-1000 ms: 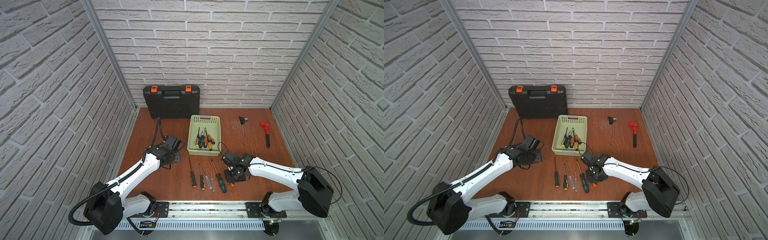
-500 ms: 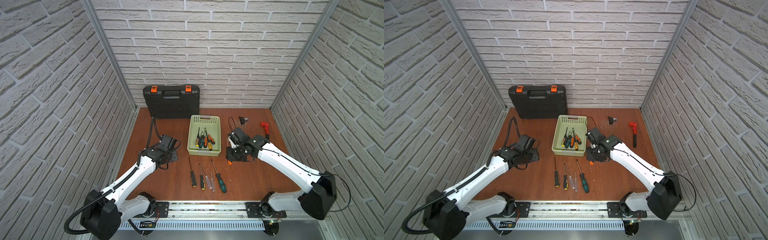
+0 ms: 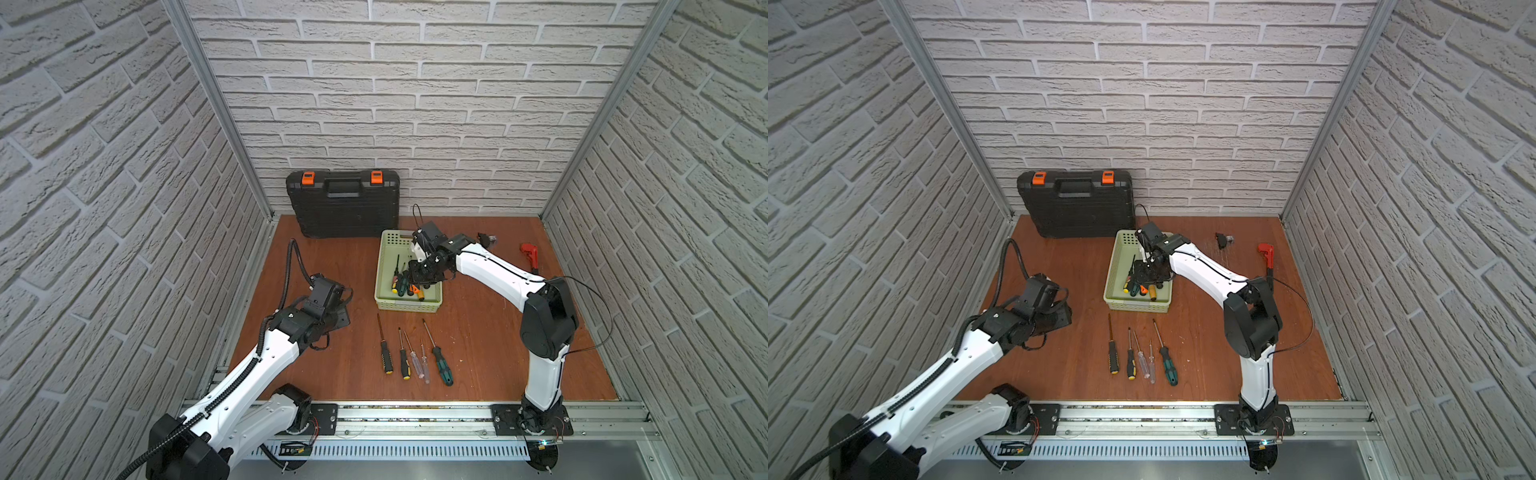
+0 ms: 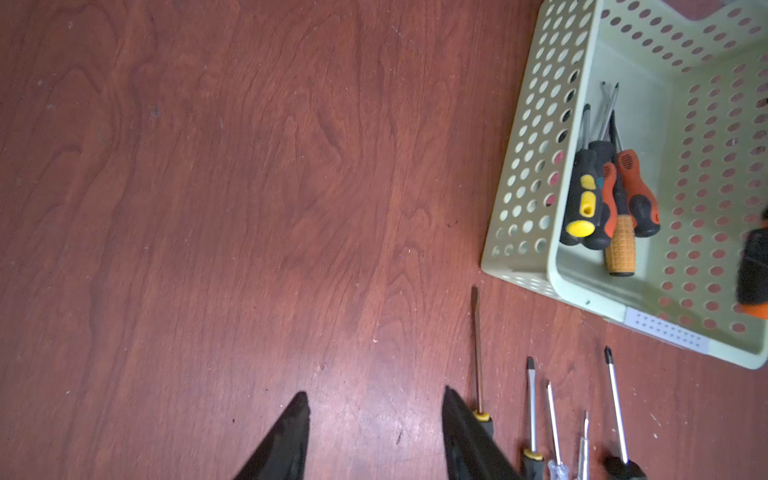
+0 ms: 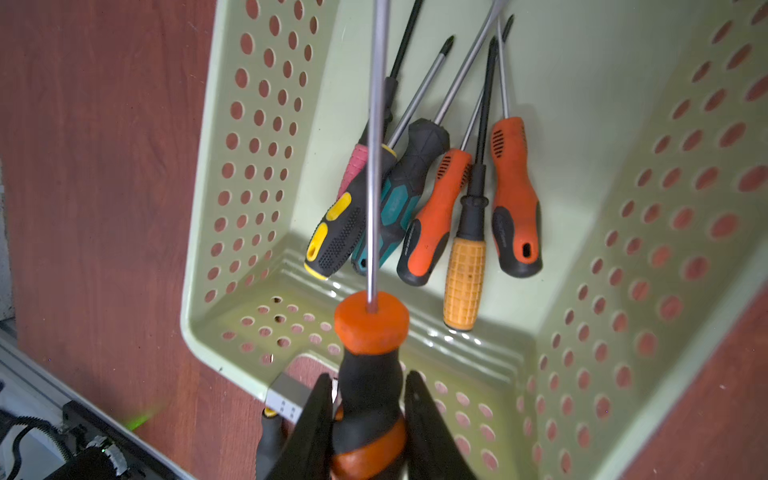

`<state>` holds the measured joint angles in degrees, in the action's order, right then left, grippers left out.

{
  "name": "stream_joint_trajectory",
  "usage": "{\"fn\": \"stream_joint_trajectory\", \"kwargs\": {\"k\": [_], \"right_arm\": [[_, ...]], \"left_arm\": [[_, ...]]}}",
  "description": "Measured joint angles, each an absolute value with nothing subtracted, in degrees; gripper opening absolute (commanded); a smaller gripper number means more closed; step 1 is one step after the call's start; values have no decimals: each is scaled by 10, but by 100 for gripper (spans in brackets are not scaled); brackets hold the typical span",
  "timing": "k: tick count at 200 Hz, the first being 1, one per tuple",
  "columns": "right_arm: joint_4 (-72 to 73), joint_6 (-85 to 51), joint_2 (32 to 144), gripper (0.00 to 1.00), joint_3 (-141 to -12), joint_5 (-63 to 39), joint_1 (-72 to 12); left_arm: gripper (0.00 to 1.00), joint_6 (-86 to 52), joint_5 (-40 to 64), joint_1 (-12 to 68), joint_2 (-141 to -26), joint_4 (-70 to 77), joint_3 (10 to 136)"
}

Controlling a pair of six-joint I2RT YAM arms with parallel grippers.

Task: Put the screwdriver in the bin
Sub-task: Place the screwdriver into the bin.

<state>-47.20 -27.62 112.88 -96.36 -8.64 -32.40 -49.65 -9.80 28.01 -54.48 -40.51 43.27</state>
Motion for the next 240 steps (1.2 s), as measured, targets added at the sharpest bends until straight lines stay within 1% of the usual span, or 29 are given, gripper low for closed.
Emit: {"fn": "stream_joint_trajectory", "kwargs": {"k": [57,97,155,178,214,240], "right_arm": [[-456,-281,1194,8,-969,-86,-324],[-460,-280,1203,11,-974,-74,-324],[-459,-274,1211,13,-985,-48,-324],[-460,-270,1218,18,-985,-41,-324],[-455,-263,1222,21,-985,-41,-324],[-454,-260,1225,31,-985,-41,-324]], "left_arm": [[52,-496,-101,276,-543,-406,432],[52,-495,-101,274,-543,-406,429],[52,-480,-107,267,-549,-407,433],[52,-481,-106,267,-549,-407,433],[52,-485,-106,267,-549,-407,433],[52,-485,-106,267,-549,-409,433]]}}
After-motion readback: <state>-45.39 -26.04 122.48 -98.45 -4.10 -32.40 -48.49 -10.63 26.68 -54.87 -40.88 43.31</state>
